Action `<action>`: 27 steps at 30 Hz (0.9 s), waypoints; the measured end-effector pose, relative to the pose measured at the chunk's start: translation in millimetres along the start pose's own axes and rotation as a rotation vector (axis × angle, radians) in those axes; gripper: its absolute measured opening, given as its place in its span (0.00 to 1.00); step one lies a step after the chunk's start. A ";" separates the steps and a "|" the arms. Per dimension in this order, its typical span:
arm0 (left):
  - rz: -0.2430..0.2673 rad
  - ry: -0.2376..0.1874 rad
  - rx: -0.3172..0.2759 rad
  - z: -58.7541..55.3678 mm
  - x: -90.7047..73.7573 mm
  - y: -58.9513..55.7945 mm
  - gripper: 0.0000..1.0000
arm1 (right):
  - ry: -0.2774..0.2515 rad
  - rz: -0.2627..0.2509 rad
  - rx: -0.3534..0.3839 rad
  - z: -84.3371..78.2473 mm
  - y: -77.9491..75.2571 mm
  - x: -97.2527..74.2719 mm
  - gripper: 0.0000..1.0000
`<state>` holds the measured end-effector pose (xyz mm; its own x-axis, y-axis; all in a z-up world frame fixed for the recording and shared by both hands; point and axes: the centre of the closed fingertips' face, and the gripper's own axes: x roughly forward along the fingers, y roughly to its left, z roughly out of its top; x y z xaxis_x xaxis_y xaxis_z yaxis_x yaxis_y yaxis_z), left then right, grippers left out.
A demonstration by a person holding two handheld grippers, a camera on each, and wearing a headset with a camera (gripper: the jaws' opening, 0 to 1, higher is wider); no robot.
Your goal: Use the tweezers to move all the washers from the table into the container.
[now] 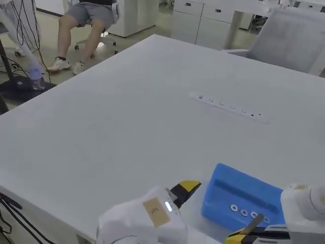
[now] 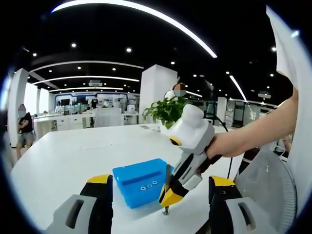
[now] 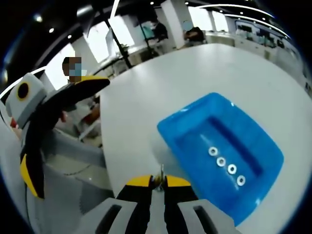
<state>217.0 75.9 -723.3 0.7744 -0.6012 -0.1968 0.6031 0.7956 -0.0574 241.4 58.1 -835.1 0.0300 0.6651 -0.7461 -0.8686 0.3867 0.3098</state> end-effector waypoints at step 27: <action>0.014 0.002 0.020 -0.1 -0.4 1.8 0.82 | 0.132 -0.082 -0.450 -24.3 23.5 7.5 0.06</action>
<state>217.8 77.6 -723.4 0.7823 -0.5900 -0.1998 0.5960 0.8022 -0.0351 209.2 56.7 -847.8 0.0694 0.5456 -0.8352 -0.9949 0.0995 -0.0176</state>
